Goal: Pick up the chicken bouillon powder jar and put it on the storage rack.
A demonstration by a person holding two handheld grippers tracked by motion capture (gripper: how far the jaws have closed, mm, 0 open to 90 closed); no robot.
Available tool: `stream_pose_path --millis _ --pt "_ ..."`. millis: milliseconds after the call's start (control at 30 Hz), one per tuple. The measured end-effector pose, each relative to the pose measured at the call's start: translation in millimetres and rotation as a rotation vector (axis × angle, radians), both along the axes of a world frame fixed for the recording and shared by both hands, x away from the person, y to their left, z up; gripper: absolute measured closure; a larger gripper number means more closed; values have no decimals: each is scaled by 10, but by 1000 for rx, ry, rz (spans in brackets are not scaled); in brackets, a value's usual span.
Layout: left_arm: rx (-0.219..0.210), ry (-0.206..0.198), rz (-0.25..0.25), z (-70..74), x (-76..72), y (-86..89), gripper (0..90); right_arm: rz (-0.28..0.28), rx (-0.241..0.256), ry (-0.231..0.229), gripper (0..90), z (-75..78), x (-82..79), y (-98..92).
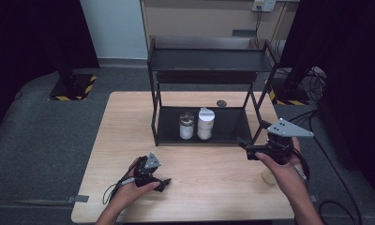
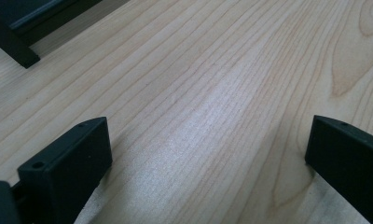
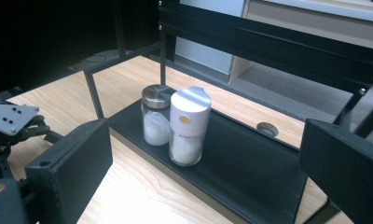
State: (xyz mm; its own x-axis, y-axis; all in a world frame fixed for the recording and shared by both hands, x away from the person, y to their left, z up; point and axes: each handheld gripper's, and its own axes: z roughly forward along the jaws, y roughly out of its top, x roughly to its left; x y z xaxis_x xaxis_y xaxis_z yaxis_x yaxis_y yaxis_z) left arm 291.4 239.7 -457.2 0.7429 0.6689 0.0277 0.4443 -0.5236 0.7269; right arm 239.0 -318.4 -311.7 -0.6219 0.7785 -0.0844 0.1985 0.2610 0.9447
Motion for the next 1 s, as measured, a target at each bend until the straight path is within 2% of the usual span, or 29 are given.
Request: stream_pose_path --millis 467,1000 --pt "0 0 0 0 0 0 0 -27 13 7 36 -52 -77 -201" --pt "0 0 0 1 -3 0 0 -55 41 8 35 -193 -203 -424"
